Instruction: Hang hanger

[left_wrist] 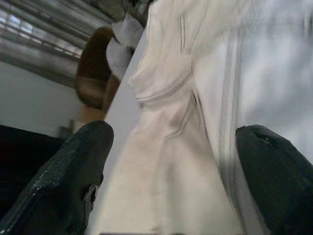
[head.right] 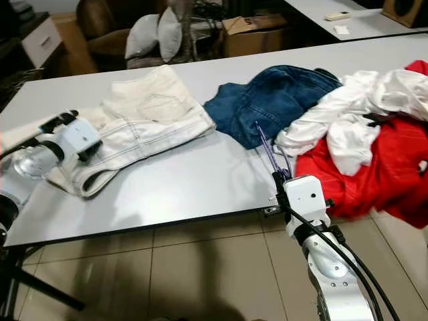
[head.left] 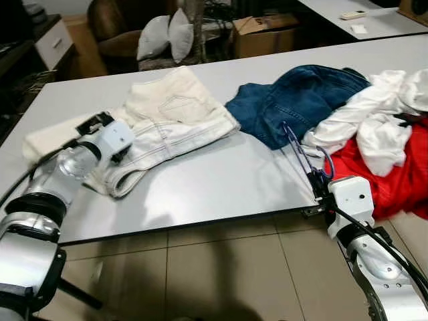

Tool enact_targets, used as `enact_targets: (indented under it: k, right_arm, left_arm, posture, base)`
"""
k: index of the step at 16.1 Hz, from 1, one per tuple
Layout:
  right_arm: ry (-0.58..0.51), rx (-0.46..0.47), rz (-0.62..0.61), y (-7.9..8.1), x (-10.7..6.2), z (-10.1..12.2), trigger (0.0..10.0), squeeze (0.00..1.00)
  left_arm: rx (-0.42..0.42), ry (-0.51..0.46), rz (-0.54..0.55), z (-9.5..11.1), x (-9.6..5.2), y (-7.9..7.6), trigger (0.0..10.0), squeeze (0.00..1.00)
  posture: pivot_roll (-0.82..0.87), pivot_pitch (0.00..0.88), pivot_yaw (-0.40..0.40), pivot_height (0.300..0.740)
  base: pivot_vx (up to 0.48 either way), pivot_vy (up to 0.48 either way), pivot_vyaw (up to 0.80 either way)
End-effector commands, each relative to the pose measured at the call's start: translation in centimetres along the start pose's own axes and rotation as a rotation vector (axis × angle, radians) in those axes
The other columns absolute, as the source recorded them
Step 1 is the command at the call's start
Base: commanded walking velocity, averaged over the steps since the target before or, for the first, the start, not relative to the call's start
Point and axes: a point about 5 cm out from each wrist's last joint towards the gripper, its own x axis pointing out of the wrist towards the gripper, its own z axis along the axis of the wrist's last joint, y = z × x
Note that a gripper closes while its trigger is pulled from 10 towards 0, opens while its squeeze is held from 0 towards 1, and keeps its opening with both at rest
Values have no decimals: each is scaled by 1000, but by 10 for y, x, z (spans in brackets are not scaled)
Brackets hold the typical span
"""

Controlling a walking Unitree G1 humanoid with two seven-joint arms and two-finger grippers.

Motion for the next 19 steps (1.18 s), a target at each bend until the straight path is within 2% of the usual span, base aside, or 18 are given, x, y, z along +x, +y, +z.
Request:
enact_targets:
  k: [1, 2, 3, 5, 6, 7, 9, 11, 13, 14, 15, 16, 17, 19]
  right_arm:
    - [9, 13, 26, 5, 3, -2, 10000, 0]
    - [8, 12, 28, 5, 3, -2, 10000, 0]
    - [6, 10, 28, 5, 4, -2, 10000, 0]
    - [4, 5, 27, 3, 4, -1, 10000, 0]
    - [3, 1, 26, 2, 3, -1, 10000, 0]
    - [4, 0, 26, 2, 2, -1, 10000, 0]
    - [4, 1, 24, 3, 2, 0, 10000, 0]
    - [3, 1, 22, 2, 2, 1, 10000, 0]
    - [6, -3, 18, 0, -2, 2, 10000, 0]
    - [10, -6, 17, -1, -4, 3, 10000, 0]
    - [14, -6, 16, -1, -6, 3, 10000, 0]
    - [17, -7, 21, -1, -8, 4, 10000, 0]
    - [22, -14, 29, 0, -9, 4, 10000, 0]
    - [21, -11, 25, -3, -10, 7, 10000, 0]
  left_arm:
    - [-84, -81, -56, 12, 4, -10, 10000, 0]
    - [-171, -136, -111, 24, 9, -23, 10000, 145]
    - [-248, -181, -174, 39, 15, -39, 10000, 1000]
    - [-316, -227, -235, 58, 23, -58, 10000, 1000]
    - [-313, -221, -250, 69, 29, -72, 10000, 1000]
    - [-275, -188, -236, 74, 33, -82, 10000, 1000]
    - [-267, -154, -204, 76, 36, -86, 10000, 1000]
    - [-225, -84, -122, 78, 41, -88, 10000, 1000]
    - [-234, 1, 18, 73, 44, -76, 10000, 1000]
    - [-380, 56, 63, 66, 43, -72, 10000, 1000]
    - [-520, 73, 47, 64, 43, -75, 10000, 1000]
    - [-632, 79, -20, 64, 43, -84, 10000, 251]
    - [-671, 88, -63, 65, 43, -91, 10000, 0]
    - [-658, 96, -114, 68, 44, -100, 10000, 0]
  posture:
    - [-149, 0, 123, 740]
    - [-151, 0, 124, 740]
    - [-161, 0, 128, 740]
    - [-172, 0, 134, 740]
    - [-176, 0, 136, 740]
    - [-180, 0, 138, 740]
    - [-181, 0, 138, 740]
    - [-209, 0, 146, 740]
    - [-231, 0, 150, 740]
    - [-236, 0, 149, 740]
    - [-245, 0, 146, 740]
    - [-254, 0, 148, 740]
    - [-269, 0, 153, 740]
    - [-284, 0, 156, 740]
  base:
    - [0, 0, 0]
    - [0, 0, 0]
    - [0, 0, 0]
    - [0, 0, 0]
    - [0, 0, 0]
    - [0, 0, 0]
    - [0, 0, 0]
    - [0, 0, 0]
    - [0, 0, 0]
    - [0, 0, 0]
    - [0, 0, 0]
    - [0, 0, 0]
    - [0, 0, 0]
    - [0, 0, 0]
